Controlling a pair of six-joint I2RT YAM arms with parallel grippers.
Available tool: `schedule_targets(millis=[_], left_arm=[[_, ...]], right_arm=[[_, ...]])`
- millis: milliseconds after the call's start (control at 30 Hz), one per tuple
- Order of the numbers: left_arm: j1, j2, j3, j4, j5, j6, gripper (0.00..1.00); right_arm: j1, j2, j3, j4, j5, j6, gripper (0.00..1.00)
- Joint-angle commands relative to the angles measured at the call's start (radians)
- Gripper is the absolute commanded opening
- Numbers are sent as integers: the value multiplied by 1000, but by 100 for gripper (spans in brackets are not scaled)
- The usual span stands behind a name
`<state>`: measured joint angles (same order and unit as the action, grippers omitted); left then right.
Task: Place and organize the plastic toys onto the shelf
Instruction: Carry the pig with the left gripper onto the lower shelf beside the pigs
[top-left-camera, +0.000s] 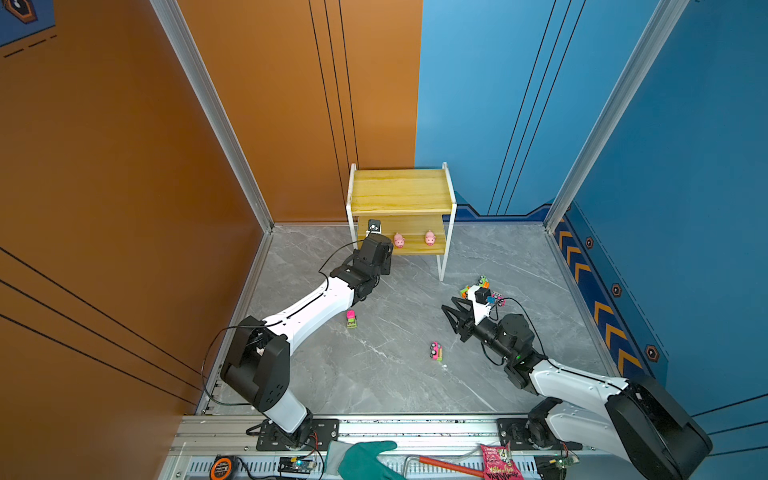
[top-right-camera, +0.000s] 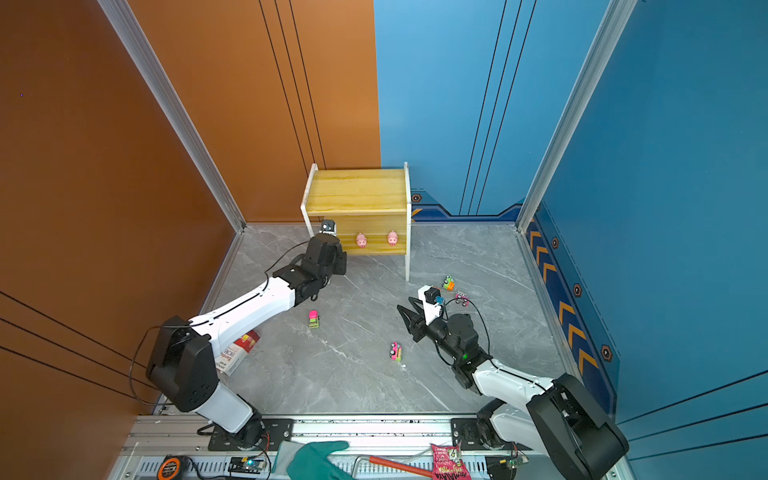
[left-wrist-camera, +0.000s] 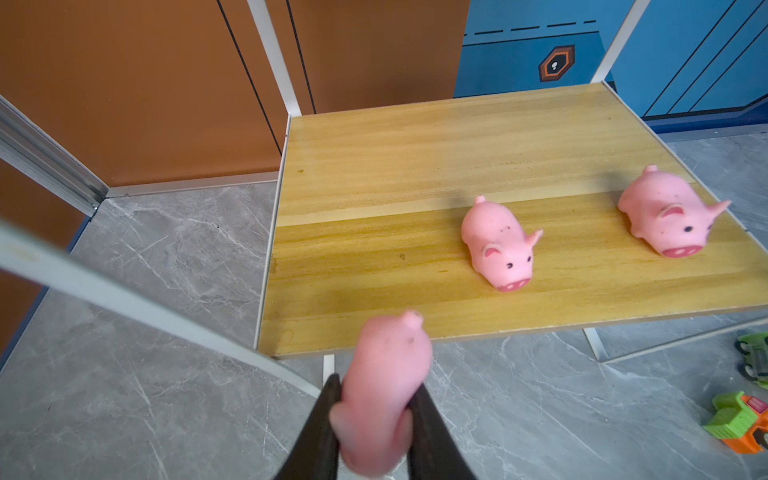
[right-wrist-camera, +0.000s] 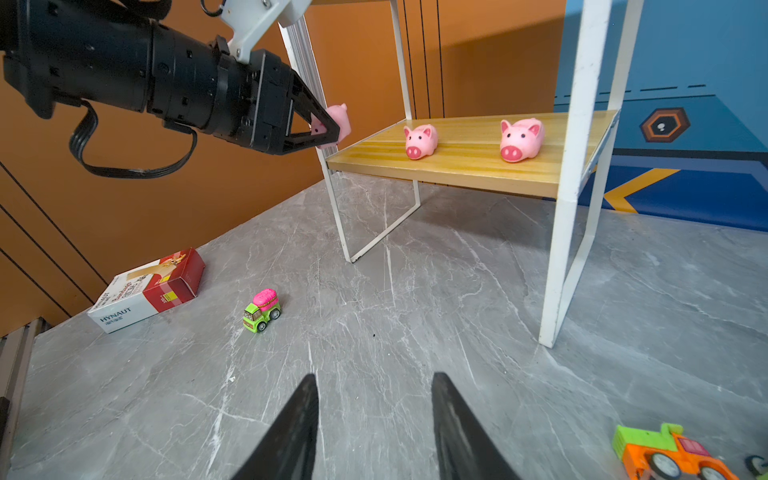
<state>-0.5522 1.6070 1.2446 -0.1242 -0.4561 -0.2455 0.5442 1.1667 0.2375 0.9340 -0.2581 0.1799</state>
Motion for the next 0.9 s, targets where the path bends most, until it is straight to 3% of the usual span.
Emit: schedule_targets(millis=[0, 867], left_arm=[[13, 22, 37, 9, 17, -17, 27], [37, 127, 104, 31, 24, -28, 27]], right_arm=[[5, -7, -9, -1, 12, -12, 46], [9, 22, -7, 27, 3, -14, 46]])
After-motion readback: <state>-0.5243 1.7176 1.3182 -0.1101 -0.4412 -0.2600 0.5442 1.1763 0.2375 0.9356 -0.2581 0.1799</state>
